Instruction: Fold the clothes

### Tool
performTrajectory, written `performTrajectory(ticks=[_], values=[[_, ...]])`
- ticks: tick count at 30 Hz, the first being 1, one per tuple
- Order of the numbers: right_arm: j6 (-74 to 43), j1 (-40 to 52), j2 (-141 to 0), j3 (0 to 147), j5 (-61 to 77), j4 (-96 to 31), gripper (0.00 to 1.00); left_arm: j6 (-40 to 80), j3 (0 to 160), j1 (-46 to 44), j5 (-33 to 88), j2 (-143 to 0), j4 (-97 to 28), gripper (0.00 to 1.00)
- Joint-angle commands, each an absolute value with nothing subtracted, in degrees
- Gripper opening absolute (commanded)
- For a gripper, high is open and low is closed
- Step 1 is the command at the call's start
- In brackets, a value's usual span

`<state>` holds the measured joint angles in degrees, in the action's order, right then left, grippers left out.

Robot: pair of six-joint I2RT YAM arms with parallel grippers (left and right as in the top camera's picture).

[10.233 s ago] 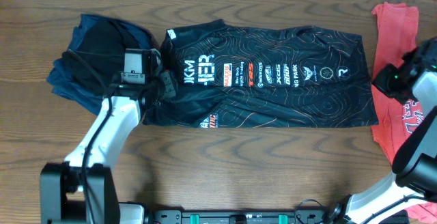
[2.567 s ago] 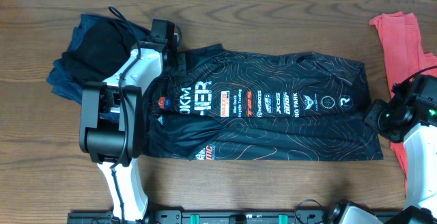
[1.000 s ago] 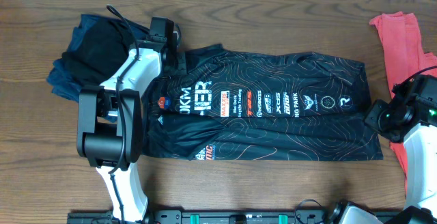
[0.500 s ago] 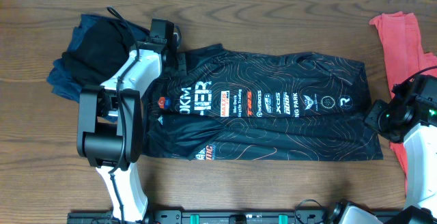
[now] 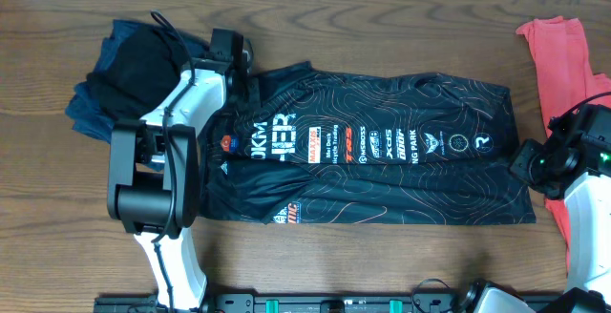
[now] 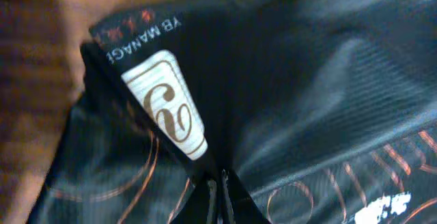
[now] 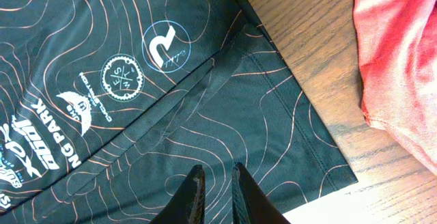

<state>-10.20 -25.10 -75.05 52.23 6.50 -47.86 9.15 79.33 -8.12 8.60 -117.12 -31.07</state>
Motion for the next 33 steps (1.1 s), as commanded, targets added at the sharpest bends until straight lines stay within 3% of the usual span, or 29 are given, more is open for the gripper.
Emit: performTrajectory(ticks=[1, 13, 16, 26, 33], values=[[-9.39, -24.67, -74.61, 55.57, 6.24, -48.27, 0.15, 9.23, 80.07, -7.99, 8.40, -111.92, -32.67, 0.06], [-4.99, -24.27, -83.48, 66.63, 6.24, -48.86, 0.17, 9.26, 80.05, -7.99, 11.18, -106.72, -39.35, 0.06], [-4.80, -22.96, -87.94, 66.96, 6.22, -43.97, 0.17, 9.26, 80.05, -7.99, 11.35, -106.74, -39.86, 0.06], [-5.08, -18.06, -100.01, 66.96, 7.11, -24.03, 0.33, 9.23, 79.94, -7.99, 11.33, -106.74, -42.00, 0.06], [-5.50, -15.90, -106.76, 66.96, 7.09, -22.02, 0.34, 9.26, 79.94, -7.99, 11.33, -106.74, -41.98, 0.06]])
